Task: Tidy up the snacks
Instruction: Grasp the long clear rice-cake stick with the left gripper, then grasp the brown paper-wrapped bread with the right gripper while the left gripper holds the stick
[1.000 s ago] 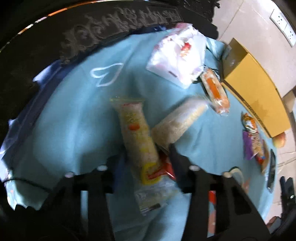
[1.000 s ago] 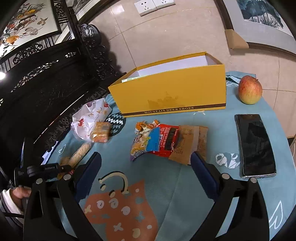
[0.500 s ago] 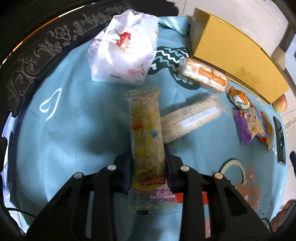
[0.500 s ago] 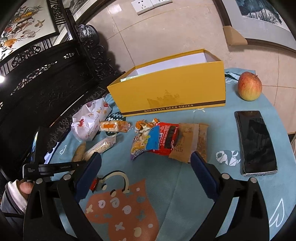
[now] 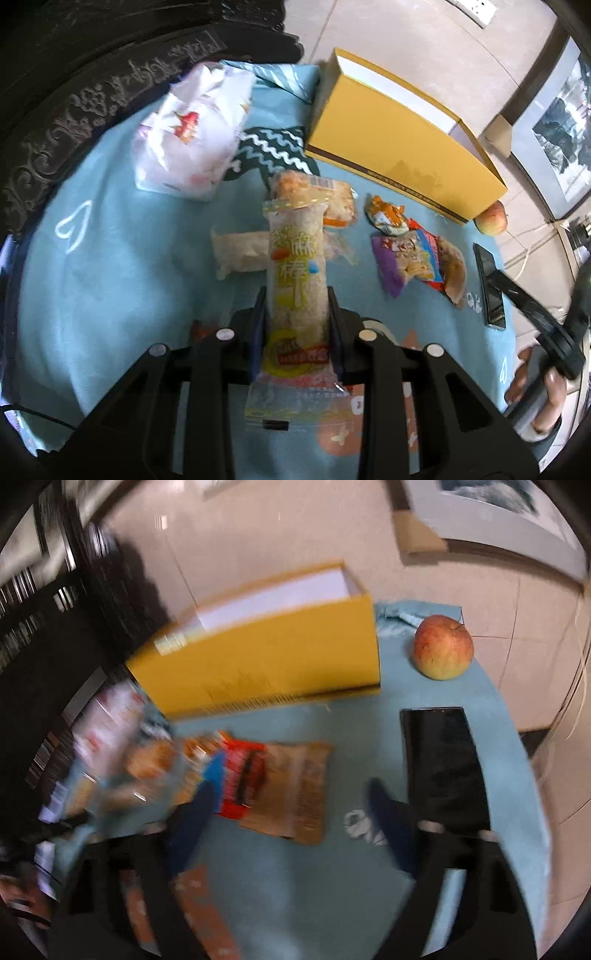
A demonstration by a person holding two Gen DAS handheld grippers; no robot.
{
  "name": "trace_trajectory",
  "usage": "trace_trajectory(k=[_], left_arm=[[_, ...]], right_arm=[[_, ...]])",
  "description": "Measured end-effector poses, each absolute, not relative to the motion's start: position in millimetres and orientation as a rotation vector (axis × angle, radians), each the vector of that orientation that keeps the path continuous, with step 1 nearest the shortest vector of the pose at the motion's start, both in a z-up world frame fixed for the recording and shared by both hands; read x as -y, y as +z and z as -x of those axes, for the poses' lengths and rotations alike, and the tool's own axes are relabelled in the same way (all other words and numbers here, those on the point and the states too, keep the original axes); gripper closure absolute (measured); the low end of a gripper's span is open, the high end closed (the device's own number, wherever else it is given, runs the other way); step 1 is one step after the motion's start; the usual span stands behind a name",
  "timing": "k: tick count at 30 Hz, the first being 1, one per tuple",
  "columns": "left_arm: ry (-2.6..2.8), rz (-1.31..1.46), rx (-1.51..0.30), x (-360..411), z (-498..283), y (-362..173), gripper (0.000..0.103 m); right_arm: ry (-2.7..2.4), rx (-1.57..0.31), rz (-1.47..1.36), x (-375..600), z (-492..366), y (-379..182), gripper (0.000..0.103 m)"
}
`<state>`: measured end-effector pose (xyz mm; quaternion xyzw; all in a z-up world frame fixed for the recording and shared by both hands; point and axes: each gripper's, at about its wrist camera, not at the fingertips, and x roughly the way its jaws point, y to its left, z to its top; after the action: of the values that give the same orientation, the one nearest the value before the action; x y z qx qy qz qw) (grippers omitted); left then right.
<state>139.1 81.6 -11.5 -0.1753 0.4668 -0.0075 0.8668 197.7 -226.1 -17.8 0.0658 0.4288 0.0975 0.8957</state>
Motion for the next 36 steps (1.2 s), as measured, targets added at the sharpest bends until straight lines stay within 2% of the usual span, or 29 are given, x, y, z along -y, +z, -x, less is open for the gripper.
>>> trace_trajectory(k=[2, 14, 18, 22, 24, 26, 29, 36], left_arm=[[-0.032, 0.371, -0.985, -79.6, -143.3, -18.8, 0.074], [-0.073, 0.354, -1.011, -67.3, -152.2, -33.4, 0.074], [-0.090, 0.356, -1.013, -62.2, -147.1, -29.6, 0.074], [-0.087, 0.346, -1.010, -61.6, -143.1, -26.1, 0.074], [-0.085, 0.339, -1.012, -61.4, -143.2, -25.8, 0.074], [-0.084, 0.338, -1.018, -59.9, -143.2, -26.1, 0.074], [-0.090, 0.330, -1.022, -56.3, -144.0, -25.9, 0.074], [-0.098, 0.323, -1.023, -53.9, -143.8, -22.8, 0.074]], right_arm=[[0.170, -0.938, -0.071, 218.6, -209.5, -28.2, 0.054], [0.153, -0.998, 0.057, 192.0, -240.8, -47.7, 0.055], [0.145, -1.067, -0.054, 201.8, -253.5, -34.2, 0.053], [0.117, -1.060, -0.015, 193.6, -255.5, -32.6, 0.048], [0.078, -1.048, 0.010, 190.1, -256.5, -35.9, 0.031], [0.068, -1.035, -0.007, 190.0, -257.7, -42.5, 0.029], [0.046, -1.019, -0.023, 195.5, -256.3, -45.9, 0.018], [0.102, -1.045, -0.097, 202.5, -256.6, -37.6, 0.014]])
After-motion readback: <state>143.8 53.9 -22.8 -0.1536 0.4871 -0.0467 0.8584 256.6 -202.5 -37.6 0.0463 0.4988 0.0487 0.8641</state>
